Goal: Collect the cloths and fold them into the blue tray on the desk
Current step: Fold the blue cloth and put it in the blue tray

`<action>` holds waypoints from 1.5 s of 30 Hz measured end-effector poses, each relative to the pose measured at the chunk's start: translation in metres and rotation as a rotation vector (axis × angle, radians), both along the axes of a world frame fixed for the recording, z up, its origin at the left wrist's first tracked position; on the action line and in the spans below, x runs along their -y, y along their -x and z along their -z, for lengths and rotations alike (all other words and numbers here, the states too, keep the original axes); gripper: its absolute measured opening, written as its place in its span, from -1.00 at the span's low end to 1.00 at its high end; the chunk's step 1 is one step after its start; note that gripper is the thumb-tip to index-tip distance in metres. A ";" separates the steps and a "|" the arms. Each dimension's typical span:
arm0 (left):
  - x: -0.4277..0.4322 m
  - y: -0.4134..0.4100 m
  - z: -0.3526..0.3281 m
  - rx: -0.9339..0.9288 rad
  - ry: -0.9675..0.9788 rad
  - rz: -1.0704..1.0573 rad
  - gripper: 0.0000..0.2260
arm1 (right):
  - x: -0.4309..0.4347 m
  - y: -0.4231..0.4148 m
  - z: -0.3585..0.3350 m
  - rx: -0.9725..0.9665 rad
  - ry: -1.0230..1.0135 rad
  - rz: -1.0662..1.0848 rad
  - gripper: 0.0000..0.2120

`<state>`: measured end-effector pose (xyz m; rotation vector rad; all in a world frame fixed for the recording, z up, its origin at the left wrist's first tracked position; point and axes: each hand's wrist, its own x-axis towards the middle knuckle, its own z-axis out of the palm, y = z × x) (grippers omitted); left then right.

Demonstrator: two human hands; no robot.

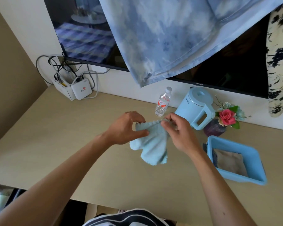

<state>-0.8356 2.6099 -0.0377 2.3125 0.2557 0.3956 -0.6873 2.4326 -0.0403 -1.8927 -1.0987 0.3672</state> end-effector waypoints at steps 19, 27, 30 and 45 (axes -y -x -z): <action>-0.072 -0.016 0.004 -0.030 -0.192 -0.137 -0.86 | 0.016 -0.090 -0.003 0.181 0.292 0.066 -0.84; -0.083 0.005 0.006 0.076 -0.251 -0.116 -0.86 | 0.034 -0.081 -0.006 0.173 0.228 0.008 -0.84; -0.073 0.025 0.033 -0.023 -0.212 -0.012 -0.85 | 0.048 -0.061 0.021 0.093 0.299 -0.066 -0.78; -0.024 0.082 0.193 -0.635 0.005 0.037 -0.87 | 0.095 0.001 0.184 -0.207 0.791 -0.109 -0.90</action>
